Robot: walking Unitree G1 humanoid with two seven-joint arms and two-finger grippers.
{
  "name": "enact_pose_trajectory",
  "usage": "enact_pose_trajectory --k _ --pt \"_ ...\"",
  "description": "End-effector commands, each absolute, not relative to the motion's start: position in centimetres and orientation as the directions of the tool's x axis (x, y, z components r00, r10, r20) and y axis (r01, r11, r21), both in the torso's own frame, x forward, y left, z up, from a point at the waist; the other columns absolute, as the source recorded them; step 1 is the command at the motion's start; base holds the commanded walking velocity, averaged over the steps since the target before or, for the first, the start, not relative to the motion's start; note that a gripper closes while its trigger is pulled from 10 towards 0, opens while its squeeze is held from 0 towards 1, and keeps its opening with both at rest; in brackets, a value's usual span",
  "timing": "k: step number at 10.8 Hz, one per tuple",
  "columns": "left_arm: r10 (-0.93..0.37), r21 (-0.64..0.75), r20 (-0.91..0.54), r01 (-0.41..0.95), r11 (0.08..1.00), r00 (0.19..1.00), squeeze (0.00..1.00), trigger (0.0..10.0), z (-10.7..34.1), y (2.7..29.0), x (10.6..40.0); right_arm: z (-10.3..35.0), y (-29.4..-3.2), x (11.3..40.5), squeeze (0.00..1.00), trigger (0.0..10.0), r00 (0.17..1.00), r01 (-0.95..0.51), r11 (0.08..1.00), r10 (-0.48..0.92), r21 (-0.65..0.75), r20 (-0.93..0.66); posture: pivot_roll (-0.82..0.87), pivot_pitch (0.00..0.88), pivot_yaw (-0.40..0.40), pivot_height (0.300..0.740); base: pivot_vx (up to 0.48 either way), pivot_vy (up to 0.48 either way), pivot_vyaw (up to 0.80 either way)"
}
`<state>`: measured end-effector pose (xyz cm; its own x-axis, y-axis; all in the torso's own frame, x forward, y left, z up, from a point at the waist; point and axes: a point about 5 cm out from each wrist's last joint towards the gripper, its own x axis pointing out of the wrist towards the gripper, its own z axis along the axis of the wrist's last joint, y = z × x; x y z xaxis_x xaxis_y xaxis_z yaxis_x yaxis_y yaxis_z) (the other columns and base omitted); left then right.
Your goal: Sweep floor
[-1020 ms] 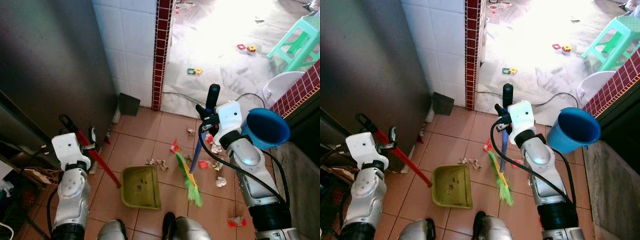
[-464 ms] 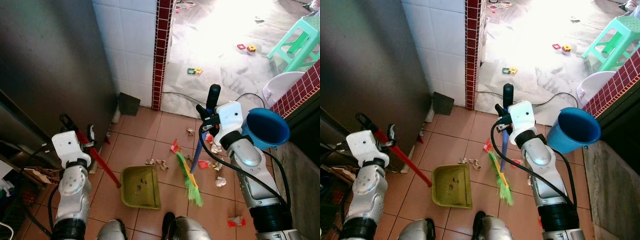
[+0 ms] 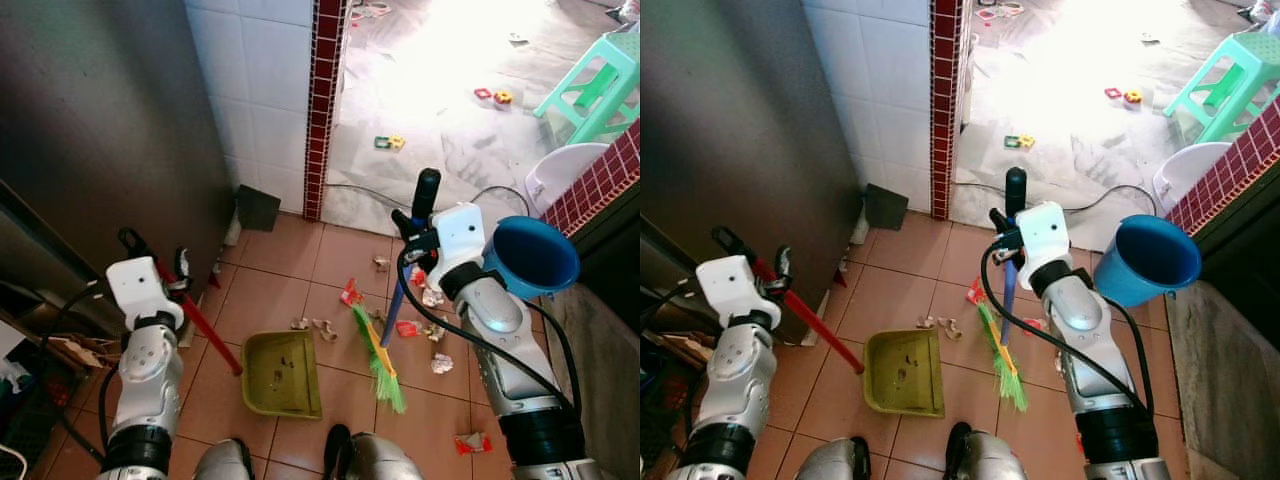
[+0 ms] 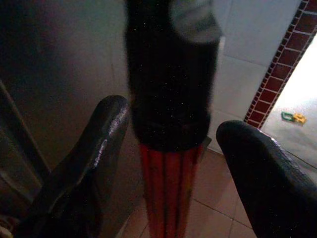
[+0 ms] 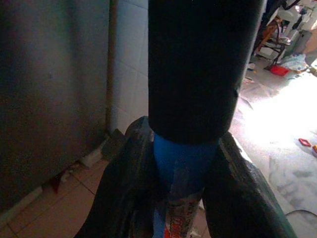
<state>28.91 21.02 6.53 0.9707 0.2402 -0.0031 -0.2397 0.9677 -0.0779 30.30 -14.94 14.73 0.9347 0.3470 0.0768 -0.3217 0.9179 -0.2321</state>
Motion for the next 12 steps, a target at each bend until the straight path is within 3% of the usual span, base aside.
enact_pose_trajectory --k 1,3,4,5,6,8,9,12 --pt "0.229 -0.068 -0.012 -0.229 0.971 0.973 0.0 10.0 6.25 20.95 28.87 15.14 -15.27 30.17 0.0 10.0 0.936 -0.31 0.913 0.342 -0.265 0.083 -0.13 0.186 -0.075 0.74 0.0 0.0 0.0" --pt "0.207 -0.063 -0.016 -0.208 0.976 0.978 0.0 10.0 6.32 20.71 29.23 15.11 -15.25 30.12 0.0 10.0 0.936 -0.31 0.913 0.341 -0.265 0.082 -0.13 0.188 -0.072 0.74 0.0 0.0 0.0" --pt "0.202 -0.065 -0.014 -0.203 0.977 0.979 0.0 2.4 6.34 20.62 29.33 15.08 -15.24 30.09 0.0 10.0 0.937 -0.309 0.914 0.34 -0.264 0.081 -0.13 0.189 -0.072 0.74 0.0 0.0 0.0" --pt "0.197 -0.056 -0.013 -0.197 0.979 0.98 0.0 0.5 6.37 20.56 29.37 15.05 -15.24 30.08 0.0 10.0 0.937 -0.309 0.914 0.34 -0.264 0.079 -0.13 0.19 -0.072 0.74 0.0 0.0 0.0" --pt "0.196 -0.057 -0.01 -0.197 0.979 0.98 0.0 1.8 6.4 20.57 29.4 15.02 -15.24 30.08 0.0 10.0 0.937 -0.309 0.914 0.339 -0.264 0.079 -0.13 0.19 -0.072 0.74 0.0 0.0 0.0" --pt "0.198 -0.053 -0.004 -0.198 0.979 0.98 0.0 0.9 6.49 20.68 29.48 14.93 -15.18 30.1 0.0 10.0 0.937 -0.31 0.914 0.34 -0.263 0.077 -0.13 0.185 -0.07 0.74 0.0 0.0 0.0" --pt "0.2 -0.055 -0.005 -0.2 0.978 0.98 0.0 1.0 6.49 20.73 29.56 14.94 -15.18 30.14 0.0 10.0 0.937 -0.309 0.914 0.339 -0.262 0.078 -0.13 0.181 -0.069 0.74 0.0 0.0 0.0" --pt "0.198 -0.055 0.001 -0.198 0.979 0.98 0.0 0.0 6.6 20.71 29.79 14.98 -15.21 30.22 0.0 10.0 0.937 -0.308 0.914 0.339 -0.264 0.081 -0.13 0.173 -0.069 0.74 0.0 0.0 0.0"
